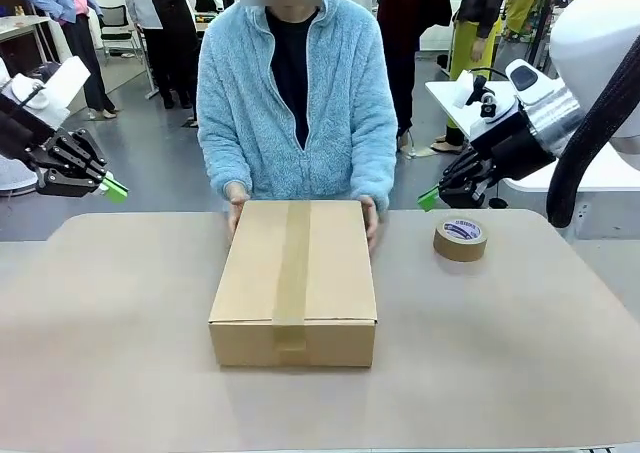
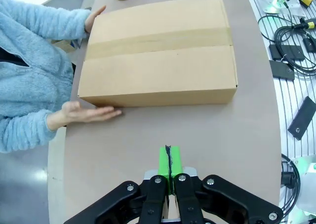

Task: Wrap the clocks to prevent damage.
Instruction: After the human seals the box with tape, release both hands from the side flaps of the Package Box.

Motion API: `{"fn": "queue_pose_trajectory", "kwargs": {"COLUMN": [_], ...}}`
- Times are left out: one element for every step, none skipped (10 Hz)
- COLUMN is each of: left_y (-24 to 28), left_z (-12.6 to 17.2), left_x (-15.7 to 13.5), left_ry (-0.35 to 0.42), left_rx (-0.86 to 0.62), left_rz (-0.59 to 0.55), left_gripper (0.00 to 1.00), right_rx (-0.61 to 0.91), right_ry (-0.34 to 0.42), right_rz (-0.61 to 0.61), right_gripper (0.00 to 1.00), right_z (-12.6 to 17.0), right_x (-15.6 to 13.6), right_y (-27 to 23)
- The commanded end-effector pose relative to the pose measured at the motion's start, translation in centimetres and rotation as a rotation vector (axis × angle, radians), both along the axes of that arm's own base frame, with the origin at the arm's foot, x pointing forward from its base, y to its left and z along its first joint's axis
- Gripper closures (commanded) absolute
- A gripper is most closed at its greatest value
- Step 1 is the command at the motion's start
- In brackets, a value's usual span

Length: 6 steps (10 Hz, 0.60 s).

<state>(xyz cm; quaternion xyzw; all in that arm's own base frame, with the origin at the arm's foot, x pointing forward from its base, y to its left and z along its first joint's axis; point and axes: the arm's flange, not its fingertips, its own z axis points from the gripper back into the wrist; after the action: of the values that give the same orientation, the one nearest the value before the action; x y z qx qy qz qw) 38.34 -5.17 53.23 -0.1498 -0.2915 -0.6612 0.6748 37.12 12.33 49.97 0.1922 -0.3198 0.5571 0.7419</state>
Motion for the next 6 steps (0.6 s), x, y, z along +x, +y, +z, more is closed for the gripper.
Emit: {"fn": "queue_pose_trajectory", "kwargs": {"left_y": [-0.2, -0.2, -0.2, -0.2, 0.0, -0.1], "left_z": [0.2, 0.2, 0.2, 0.2, 0.0, -0.1], "left_x": [0.2, 0.2, 0.2, 0.2, 0.0, -1.6], "left_ry": [0.003, 0.003, 0.003, 0.003, 0.000, -0.032], "left_rx": [0.023, 0.023, 0.023, 0.023, 0.000, -0.022], "left_rz": [0.013, 0.013, 0.013, 0.013, -0.001, 0.029], "left_gripper": [0.99, 0.99, 0.99, 0.99, 0.99, 0.40], "right_rx": [-0.011, -0.011, -0.011, -0.011, -0.011, 0.001], "right_ry": [0.009, 0.009, 0.009, 0.009, 0.009, 0.000], "right_rz": [-0.022, -0.022, -0.022, -0.022, -0.022, -0.001], "right_gripper": [0.99, 0.99, 0.99, 0.99, 0.99, 0.40], "right_z": [-0.1, -0.1, -0.1, -0.1, -0.1, 0.0], "right_x": [-0.2, -0.2, -0.2, -0.2, -0.2, 0.0], "right_y": [0.2, 0.2, 0.2, 0.2, 0.2, 0.0]}}
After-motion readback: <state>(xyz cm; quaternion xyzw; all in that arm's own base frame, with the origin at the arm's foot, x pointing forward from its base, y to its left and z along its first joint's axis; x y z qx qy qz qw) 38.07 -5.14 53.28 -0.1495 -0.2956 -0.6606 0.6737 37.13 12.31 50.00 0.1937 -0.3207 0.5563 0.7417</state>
